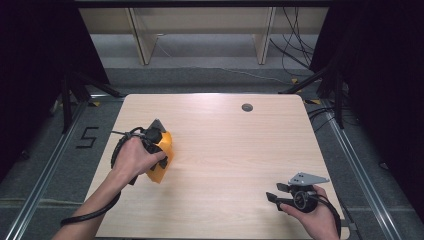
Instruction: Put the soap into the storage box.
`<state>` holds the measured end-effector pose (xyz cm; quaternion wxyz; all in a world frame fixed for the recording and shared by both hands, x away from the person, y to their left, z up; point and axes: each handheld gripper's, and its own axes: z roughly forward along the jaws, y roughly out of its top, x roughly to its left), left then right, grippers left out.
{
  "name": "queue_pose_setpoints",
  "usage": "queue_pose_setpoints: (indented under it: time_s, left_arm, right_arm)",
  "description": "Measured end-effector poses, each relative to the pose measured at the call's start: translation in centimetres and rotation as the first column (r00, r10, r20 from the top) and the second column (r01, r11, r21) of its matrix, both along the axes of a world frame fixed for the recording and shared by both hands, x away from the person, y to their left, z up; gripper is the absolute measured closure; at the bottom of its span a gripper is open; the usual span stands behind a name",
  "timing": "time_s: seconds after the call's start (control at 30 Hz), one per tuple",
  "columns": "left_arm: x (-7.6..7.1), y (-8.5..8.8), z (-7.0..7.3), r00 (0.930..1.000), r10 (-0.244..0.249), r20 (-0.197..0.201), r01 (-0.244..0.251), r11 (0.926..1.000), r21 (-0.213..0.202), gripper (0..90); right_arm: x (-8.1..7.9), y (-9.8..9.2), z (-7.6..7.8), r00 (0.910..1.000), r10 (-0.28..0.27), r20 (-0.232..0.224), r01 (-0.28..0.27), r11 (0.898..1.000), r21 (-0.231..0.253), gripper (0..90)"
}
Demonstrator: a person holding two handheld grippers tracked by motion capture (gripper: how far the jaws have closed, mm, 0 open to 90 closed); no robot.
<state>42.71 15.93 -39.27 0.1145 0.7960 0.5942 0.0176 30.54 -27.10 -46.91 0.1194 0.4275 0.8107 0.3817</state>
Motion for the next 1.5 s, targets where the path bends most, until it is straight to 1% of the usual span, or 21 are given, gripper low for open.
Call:
queue_pose_setpoints:
  time_s: [0.1, 0.13, 0.2, 0.4, 0.43, 0.5, 0.53, 0.57, 0.67, 0.7, 0.73, 0.77, 0.8, 0.83, 0.9, 0.97, 1.07, 1.3, 1.4, 1.43, 1.5]
  left_arm:
    - [0.3, 0.2, 0.2, 0.9999, -0.011, 0.006, 0.011, 0.9999, 0.008, 60.8]
    - [0.3, 0.2, 0.3, 1.0000, 0.009, 0.003, -0.009, 1.0000, 0.002, 60.8]
    - [0.5, 0.4, 0.4, 0.9999, -0.005, 0.009, 0.005, 1.0000, 0.004, 60.8]
    - [0.9, 0.7, 0.7, 0.9997, 0.021, 0.013, -0.021, 0.9998, 0.006, 60.8]
    - [1.1, 0.9, 0.8, 0.9999, 0.005, 0.010, -0.005, 0.9999, 0.013, 60.8]
    - [1.2, 1.0, 0.8, 0.9999, 0.007, 0.015, -0.007, 0.9998, 0.016, 60.8]
    - [1.3, 1.1, 0.8, 0.9998, -0.001, 0.022, 0.001, 0.9999, 0.017, 60.8]
    - [1.4, 1.1, 0.9, 0.9995, 0.028, 0.014, -0.028, 0.9996, 0.009, 60.8]
    - [1.6, 1.2, 0.9, 0.9994, 0.033, 0.011, -0.033, 0.9994, 0.004, 60.8]
    - [1.7, 1.3, 0.9, 0.9994, 0.025, 0.023, -0.026, 0.9996, 0.010, 60.8]
    - [1.9, 1.6, 0.9, 0.9995, -0.012, 0.028, 0.011, 0.9996, 0.028, 60.8]
    - [2.0, 1.5, 1.0, 0.9996, -0.012, 0.026, 0.011, 0.9995, 0.028, 60.8]
    - [1.9, 1.3, 1.0, 0.9994, 0.032, 0.015, -0.032, 0.9995, 0.008, 60.8]
    - [2.0, 1.3, 1.0, 0.9994, 0.023, 0.026, -0.023, 0.9996, 0.014, 60.8]
    - [2.0, 1.3, 1.1, 0.9995, 0.018, 0.025, -0.018, 0.9997, 0.015, 60.8]
    - [2.3, 1.2, 1.1, 0.9991, 0.031, 0.027, -0.031, 0.9995, 0.010, 60.8]
    - [2.5, 1.3, 1.2, 0.9994, 0.021, 0.027, -0.021, 0.9996, 0.020, 60.8]
    - [3.0, 1.2, 1.3, 0.9984, 0.049, 0.030, -0.050, 0.9984, 0.025, 60.8]
    - [3.4, 1.5, 1.3, 0.9994, 0.011, 0.034, -0.013, 0.9990, 0.044, 60.8]
    - [3.4, 1.4, 1.3, 0.9986, 0.045, 0.027, -0.046, 0.9985, 0.031, 60.8]
    - [3.6, 1.6, 1.3, 0.9984, 0.045, 0.034, -0.046, 0.9983, 0.035, 60.8]
  right_arm:
    - [0.0, 0.0, 0.0, 1.0000, 0.000, 0.000, 0.000, 1.000, 0.000, 44.5]
    - [0.0, 0.0, 0.0, 1.0000, -0.001, 0.000, 0.001, 1.000, 0.001, 44.5]
    - [0.0, 0.0, 0.0, 1.0000, 0.000, 0.000, 0.000, 1.000, 0.001, 44.5]
    - [0.0, 0.0, 0.0, 1.0000, -0.001, 0.001, 0.001, 1.000, 0.002, 44.5]
    - [0.0, 0.0, -0.1, 1.0000, 0.006, -0.003, -0.006, 1.000, 0.011, 44.5]
    - [-0.1, 0.1, 0.0, 0.9998, -0.009, -0.019, 0.010, 1.000, 0.018, 44.5]
    - [0.0, 0.0, 0.0, 1.0000, 0.001, 0.003, -0.001, 1.000, 0.003, 44.5]
    - [0.0, 0.0, 0.0, 1.0000, 0.000, 0.002, 0.000, 1.000, 0.003, 44.5]
    - [0.0, 0.0, 0.0, 1.0000, 0.000, 0.000, 0.000, 1.000, 0.002, 44.5]
    - [0.0, 0.0, 0.0, 1.0000, -0.002, 0.003, 0.002, 1.000, 0.003, 44.5]
    - [0.0, 0.0, 0.0, 1.0000, -0.002, 0.003, 0.002, 1.000, 0.004, 44.5]
    - [0.0, 0.0, 0.0, 1.0000, -0.002, 0.001, 0.002, 1.000, 0.005, 44.4]
    - [0.0, 0.1, -0.1, 1.0000, -0.001, -0.006, 0.001, 1.000, 0.012, 44.5]
    - [0.0, 0.0, 0.0, 1.0000, -0.001, -0.001, 0.001, 1.000, 0.001, 44.5]
    - [0.0, 0.0, 0.0, 1.0000, -0.002, 0.000, 0.002, 1.000, 0.003, 44.5]
    - [0.1, 0.1, -0.1, 0.9999, 0.004, -0.010, -0.004, 1.000, 0.013, 44.5]
    - [0.1, 0.0, 0.0, 1.0000, 0.001, -0.001, -0.001, 1.000, 0.004, 44.5]
    - [0.0, 0.0, 0.0, 1.0000, 0.000, -0.001, 0.000, 1.000, 0.002, 44.5]
    - [0.0, 0.0, 0.0, 1.0000, -0.001, 0.001, 0.001, 1.000, 0.004, 44.5]
    - [0.0, 0.0, 0.0, 1.0000, -0.002, 0.002, 0.002, 1.000, 0.004, 44.5]
    - [0.0, 0.0, 0.0, 1.0000, 0.001, -0.002, -0.001, 1.000, 0.002, 44.5]
